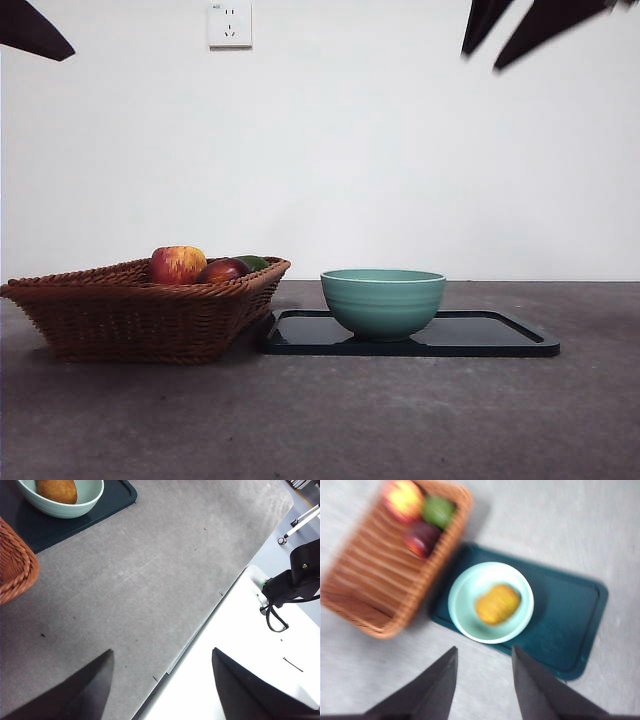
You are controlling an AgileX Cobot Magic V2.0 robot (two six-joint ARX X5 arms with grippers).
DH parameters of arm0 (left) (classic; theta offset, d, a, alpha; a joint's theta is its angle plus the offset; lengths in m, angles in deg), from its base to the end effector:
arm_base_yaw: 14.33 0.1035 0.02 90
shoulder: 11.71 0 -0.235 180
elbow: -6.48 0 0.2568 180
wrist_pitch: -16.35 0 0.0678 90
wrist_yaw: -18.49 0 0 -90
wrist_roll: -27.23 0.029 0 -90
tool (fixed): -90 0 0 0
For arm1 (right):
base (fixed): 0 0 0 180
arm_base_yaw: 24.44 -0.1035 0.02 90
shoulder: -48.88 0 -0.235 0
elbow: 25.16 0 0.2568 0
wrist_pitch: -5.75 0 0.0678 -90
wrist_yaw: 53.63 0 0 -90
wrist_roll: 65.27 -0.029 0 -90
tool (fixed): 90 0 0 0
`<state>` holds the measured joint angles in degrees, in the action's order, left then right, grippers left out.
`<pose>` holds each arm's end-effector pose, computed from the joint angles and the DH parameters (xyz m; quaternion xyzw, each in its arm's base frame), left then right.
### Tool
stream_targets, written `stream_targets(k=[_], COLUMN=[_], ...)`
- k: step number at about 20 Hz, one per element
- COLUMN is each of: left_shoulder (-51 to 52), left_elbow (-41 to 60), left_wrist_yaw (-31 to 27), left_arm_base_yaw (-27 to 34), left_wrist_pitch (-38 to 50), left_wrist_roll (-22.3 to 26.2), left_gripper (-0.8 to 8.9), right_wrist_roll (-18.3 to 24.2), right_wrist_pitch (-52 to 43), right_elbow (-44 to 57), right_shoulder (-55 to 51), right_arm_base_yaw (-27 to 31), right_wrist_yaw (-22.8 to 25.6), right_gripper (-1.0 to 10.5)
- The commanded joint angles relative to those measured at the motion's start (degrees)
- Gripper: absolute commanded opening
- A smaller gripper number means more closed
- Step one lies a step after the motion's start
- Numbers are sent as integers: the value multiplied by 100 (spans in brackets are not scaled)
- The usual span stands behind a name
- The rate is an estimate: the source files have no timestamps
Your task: Pick up the wifruite, put it on the bowl, pick up the plate, put it on desk
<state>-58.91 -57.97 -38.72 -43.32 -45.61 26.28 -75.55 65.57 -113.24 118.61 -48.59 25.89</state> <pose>0.1420 -0.0967 0.2872 -0.0192 0.3841 -0.4716 0.7935 0.2301 0.1089 0.3410 0.0380 0.3751 0.2457 0.8930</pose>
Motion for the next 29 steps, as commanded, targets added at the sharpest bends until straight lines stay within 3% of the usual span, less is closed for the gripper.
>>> stream_targets(k=[1, 10, 15, 24, 29], left_shoulder=[-37, -37, -37, -37, -166], left_elbow=[-35, -35, -35, -35, -79], left_wrist_yaw=[17, 17, 17, 17, -98], left_arm_base_yaw=[-26, -26, -26, -28, -46], left_wrist_pitch=[37, 44, 46, 92, 988], left_wrist_roll=[52, 50, 50, 42, -658], left_gripper=[312, 312, 312, 312, 312], right_wrist_roll=[68, -131, -151, -151, -170], right_wrist_pitch=[39, 52, 70, 221, 221], right_elbow=[400, 2771, 2914, 2914, 2914], right_shoulder=[-577, -3084, -3593, -3578, -3578], right_arm_base_yaw=[-144, -490, -490, -490, -490], right_wrist_yaw=[2, -310, -365, -372, -518], right_gripper=[174, 174, 174, 174, 174])
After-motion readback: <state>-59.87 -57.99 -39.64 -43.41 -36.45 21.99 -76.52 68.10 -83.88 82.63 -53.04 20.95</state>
